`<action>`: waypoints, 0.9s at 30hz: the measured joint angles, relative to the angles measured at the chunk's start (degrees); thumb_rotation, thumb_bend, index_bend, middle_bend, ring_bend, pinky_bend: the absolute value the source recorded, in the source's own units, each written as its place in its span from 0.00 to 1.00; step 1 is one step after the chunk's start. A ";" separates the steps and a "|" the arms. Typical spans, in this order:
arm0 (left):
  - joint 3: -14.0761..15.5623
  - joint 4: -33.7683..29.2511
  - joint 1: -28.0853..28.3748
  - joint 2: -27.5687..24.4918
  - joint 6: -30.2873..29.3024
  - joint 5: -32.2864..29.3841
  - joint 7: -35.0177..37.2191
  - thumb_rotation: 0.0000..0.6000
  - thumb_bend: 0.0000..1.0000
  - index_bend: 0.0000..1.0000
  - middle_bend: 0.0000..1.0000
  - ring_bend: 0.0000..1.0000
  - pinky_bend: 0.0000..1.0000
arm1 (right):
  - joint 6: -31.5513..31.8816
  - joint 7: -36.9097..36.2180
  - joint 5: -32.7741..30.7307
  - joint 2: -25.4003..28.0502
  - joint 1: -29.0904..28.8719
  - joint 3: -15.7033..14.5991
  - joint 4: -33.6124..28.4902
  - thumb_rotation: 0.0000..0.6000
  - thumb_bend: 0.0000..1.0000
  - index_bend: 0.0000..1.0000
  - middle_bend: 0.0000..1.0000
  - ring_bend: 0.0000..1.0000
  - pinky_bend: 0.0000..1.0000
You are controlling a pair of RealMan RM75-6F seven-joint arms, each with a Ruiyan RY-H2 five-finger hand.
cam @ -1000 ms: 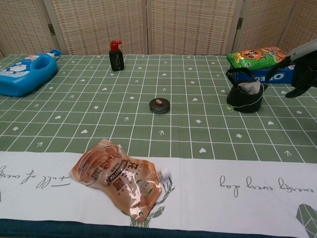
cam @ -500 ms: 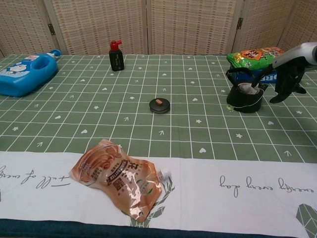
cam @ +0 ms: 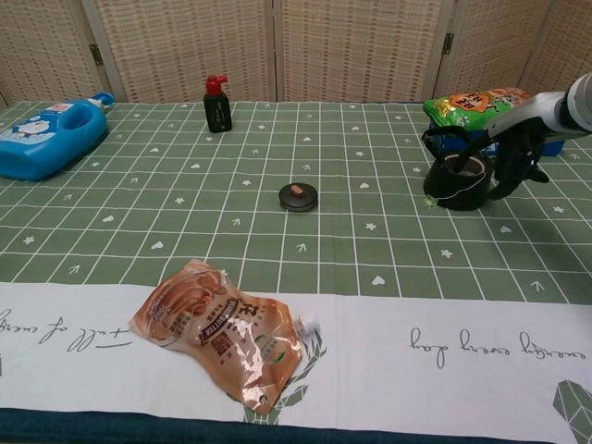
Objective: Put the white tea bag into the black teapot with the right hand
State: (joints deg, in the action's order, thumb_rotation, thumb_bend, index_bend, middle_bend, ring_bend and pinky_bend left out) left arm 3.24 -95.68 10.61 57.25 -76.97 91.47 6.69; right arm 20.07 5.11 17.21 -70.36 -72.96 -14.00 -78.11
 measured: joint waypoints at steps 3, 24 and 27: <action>0.08 -0.01 -0.04 0.01 -0.11 0.26 -0.19 1.00 0.32 0.00 0.10 0.09 0.04 | 0.99 -0.45 0.50 1.36 -0.01 0.07 -1.70 1.00 0.37 0.14 0.93 0.76 0.68; 0.02 -1.02 -0.37 1.43 0.18 -0.60 -5.55 1.00 0.32 0.00 0.10 0.09 0.04 | 64.64 9.07 45.84 18.11 34.65 -2.29 -35.38 1.00 0.37 0.00 0.44 0.40 0.27; 0.18 -1.14 -0.49 1.59 0.10 -0.34 -6.32 1.00 0.32 0.00 0.10 0.09 0.04 | 73.50 11.04 53.63 14.47 44.86 -3.12 -32.66 1.00 0.37 0.00 0.28 0.28 0.15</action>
State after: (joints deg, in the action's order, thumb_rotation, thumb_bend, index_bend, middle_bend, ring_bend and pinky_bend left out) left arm 3.42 -96.82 10.12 58.84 -76.87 91.14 0.37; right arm 93.58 16.15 70.84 -55.88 -28.11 -17.11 -110.77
